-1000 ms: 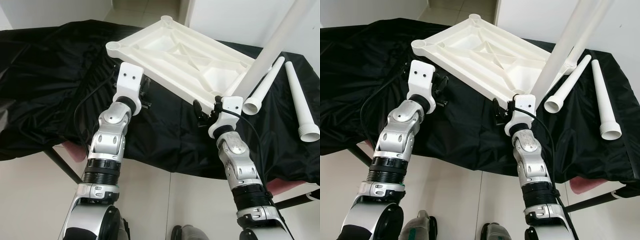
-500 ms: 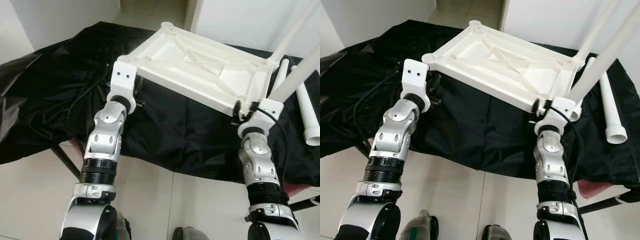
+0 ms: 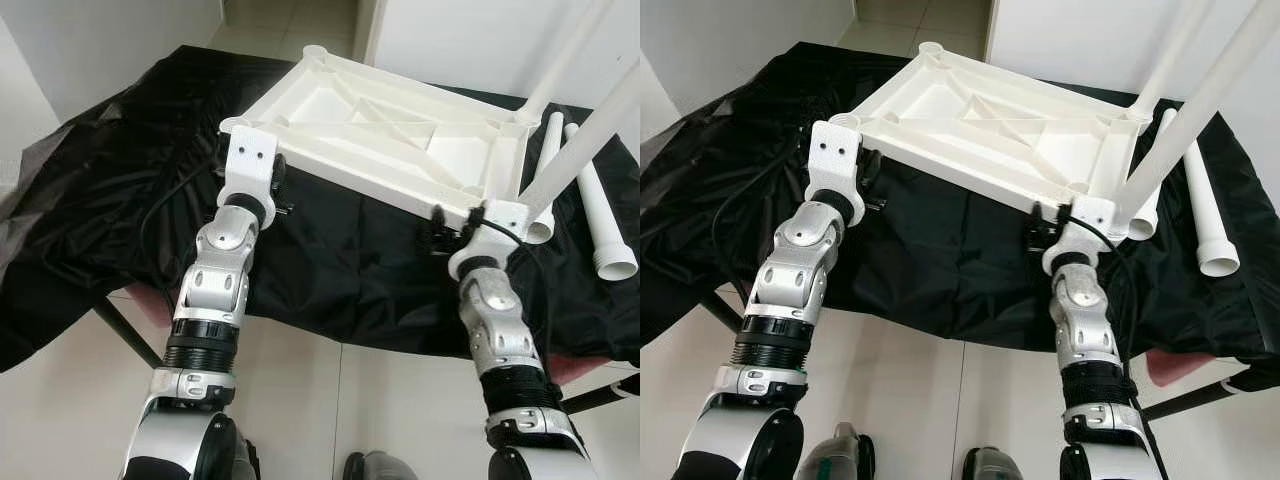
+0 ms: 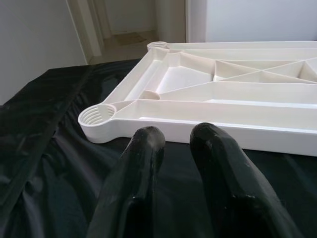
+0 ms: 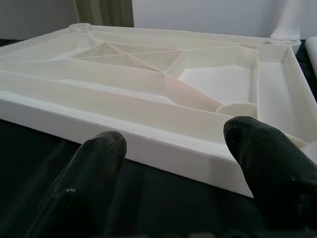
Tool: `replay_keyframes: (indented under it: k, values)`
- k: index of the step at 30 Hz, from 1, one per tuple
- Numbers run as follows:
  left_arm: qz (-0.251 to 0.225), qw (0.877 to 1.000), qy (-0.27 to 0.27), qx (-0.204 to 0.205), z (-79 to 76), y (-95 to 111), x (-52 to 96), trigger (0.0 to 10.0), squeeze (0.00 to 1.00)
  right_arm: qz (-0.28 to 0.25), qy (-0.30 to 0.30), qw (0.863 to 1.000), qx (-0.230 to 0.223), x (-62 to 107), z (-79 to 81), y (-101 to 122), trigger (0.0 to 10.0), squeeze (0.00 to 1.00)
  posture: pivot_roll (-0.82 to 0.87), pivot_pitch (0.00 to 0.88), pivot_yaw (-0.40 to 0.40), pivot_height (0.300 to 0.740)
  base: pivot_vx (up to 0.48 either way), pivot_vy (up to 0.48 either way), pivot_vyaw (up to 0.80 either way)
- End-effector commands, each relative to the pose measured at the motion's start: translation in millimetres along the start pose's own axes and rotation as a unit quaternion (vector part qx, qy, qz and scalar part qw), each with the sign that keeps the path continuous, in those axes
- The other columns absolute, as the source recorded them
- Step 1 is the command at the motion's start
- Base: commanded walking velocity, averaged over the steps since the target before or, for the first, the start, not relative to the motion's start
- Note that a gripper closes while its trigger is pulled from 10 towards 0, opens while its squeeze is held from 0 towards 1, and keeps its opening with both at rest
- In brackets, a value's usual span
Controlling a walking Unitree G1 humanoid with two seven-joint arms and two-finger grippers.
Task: Building children table
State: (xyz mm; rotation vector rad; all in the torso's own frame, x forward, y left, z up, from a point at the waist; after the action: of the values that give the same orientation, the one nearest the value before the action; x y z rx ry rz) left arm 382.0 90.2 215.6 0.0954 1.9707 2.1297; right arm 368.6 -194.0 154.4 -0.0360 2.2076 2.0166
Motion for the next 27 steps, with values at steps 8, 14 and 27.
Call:
replay_keyframes:
  k: [8,14,27]
  values:
    - [-0.004,1.000,-0.017,-0.025,-12.7,6.2,-3.6,10.0,0.00,0.001,0.010,1.000,0.007,-22.2,5.1,13.1,10.0,0.00,0.06,0.085,-0.044,0.740,0.000,0.000,0.00]
    - [-0.005,0.999,-0.030,-0.032,-18.8,10.0,-2.6,10.0,0.00,0.003,0.014,1.000,0.004,-31.9,7.1,20.8,10.0,0.00,0.06,0.109,-0.047,0.740,0.000,0.000,0.00]
    - [0.024,0.993,-0.067,-0.090,-31.1,9.7,-22.1,10.0,0.00,-0.001,0.041,0.999,-0.018,-15.5,20.9,13.6,10.0,0.00,0.06,0.180,-0.030,0.740,0.000,0.000,0.00]
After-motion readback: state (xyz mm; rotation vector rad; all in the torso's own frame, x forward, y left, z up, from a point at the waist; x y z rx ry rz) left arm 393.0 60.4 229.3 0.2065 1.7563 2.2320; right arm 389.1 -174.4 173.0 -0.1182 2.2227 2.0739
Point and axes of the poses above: a point about 5 cm out from each wrist's last joint towards the gripper, its own x axis pointing back from the gripper into the wrist, its own y axis along the axis of the wrist's last joint, z = x × y, the point moved 3 cm from there along -x, pointing out of the wrist towards the gripper, and after that the axes turned 4 degrees about x, right-handed, at the moved point
